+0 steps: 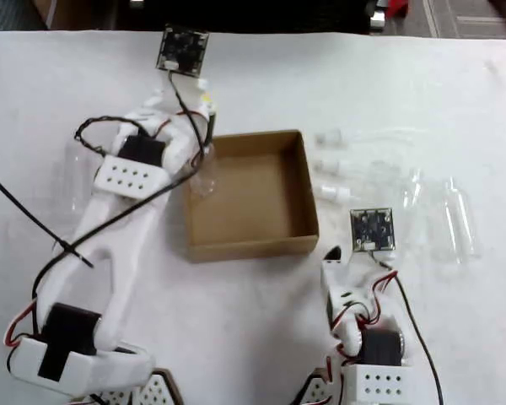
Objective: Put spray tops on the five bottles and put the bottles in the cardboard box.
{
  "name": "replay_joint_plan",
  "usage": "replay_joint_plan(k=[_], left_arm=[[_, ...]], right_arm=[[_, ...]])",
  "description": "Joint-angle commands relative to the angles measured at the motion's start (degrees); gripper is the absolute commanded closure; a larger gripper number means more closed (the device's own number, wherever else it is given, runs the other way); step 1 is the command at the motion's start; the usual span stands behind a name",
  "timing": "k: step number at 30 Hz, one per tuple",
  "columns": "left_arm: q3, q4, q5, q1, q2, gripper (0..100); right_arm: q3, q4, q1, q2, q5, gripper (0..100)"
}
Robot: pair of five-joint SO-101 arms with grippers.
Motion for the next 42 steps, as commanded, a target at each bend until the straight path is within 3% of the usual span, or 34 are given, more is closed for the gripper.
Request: replay_joint_plan(k=[1,15,31,42], left_arm=[[-0.97,1.14,0.79,0.84,-2.33,98],[-1.41,8.00,0.79,1.71,-7.08,98],[3.16,8.09,0.62,3.12,-14.20,98],[12.22,8.09,0.53,2.68,-33.27,98]], right_arm=[[0.62,-0.84,-0.40,-0.57,0.62,90.7],[0.62,-0.84,-0.40,-0.57,0.62,90.7],[0.62,-0.84,-0.40,-0.57,0.62,90.7],[0.62,-0.84,-0.40,-0.57,0.62,90.7]])
